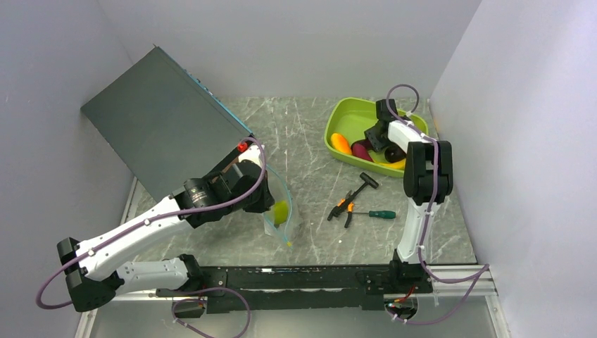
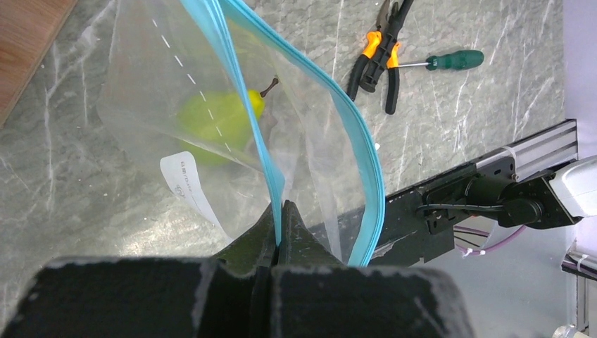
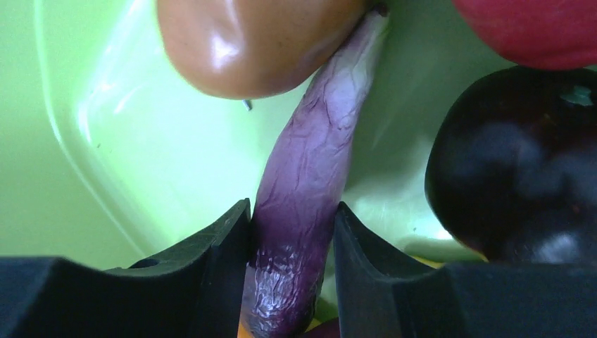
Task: Place the food in the zip-top bag and seal the zipper
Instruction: Pick up the fake vegetable from the bin, then place the fake vegetable in the zipper food storage bag.
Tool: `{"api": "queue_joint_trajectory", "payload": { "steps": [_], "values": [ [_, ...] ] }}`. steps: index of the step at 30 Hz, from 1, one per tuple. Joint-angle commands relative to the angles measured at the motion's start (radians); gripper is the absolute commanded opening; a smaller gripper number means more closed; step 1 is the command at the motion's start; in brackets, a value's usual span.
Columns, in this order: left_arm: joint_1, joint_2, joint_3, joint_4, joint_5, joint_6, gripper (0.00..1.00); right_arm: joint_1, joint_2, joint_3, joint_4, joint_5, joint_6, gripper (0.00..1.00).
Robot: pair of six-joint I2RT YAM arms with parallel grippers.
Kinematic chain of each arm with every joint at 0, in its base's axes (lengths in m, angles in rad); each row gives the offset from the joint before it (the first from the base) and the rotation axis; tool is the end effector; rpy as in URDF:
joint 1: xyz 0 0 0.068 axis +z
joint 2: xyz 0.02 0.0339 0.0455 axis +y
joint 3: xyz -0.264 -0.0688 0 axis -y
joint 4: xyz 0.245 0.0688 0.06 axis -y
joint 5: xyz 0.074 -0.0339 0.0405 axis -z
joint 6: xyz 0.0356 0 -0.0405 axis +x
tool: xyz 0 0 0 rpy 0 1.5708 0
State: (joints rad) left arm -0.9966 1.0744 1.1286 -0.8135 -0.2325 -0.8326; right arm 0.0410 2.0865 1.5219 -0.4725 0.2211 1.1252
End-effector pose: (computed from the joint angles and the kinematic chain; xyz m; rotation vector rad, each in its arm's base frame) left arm 0.1234 -0.1756 0.3440 0.0764 2.3962 -0.6444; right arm 0.4445 0.0104 0.1691 1.3949 2.1647 0.1489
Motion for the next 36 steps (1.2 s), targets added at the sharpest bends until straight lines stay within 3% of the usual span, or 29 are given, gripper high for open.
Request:
{"api": "queue_joint_trajectory", "payload": {
  "steps": [1, 5, 9, 15, 22, 36],
  "values": [
    [-0.006, -0.004, 0.027, 0.013, -0.008, -0.007, 0.00, 0.000, -0.146, -0.031, 0.099, -0.055, -0.070, 0.37],
    [-0.006, 0.002, 0.023, 0.019, -0.009, -0.009, 0.00, 0.008, -0.233, -0.086, 0.157, -0.072, -0.129, 0.14],
    [-0.005, 0.008, 0.033, 0.010, -0.010, -0.013, 0.00, 0.018, -0.346, -0.188, 0.252, -0.121, -0.188, 0.00],
    [-0.006, 0.007, 0.032, 0.025, -0.013, -0.007, 0.00, 0.145, -0.575, -0.409, 0.531, -0.172, -0.363, 0.00],
    [-0.005, 0.006, 0.029, 0.024, -0.010, -0.012, 0.00, 0.325, -0.787, -0.537, 0.694, -0.243, -0.566, 0.00],
    [-0.006, -0.031, 0.002, 0.050, -0.010, -0.026, 0.00, 0.688, -1.102, -0.794, 1.089, -0.574, -0.708, 0.00]
  ]
}}
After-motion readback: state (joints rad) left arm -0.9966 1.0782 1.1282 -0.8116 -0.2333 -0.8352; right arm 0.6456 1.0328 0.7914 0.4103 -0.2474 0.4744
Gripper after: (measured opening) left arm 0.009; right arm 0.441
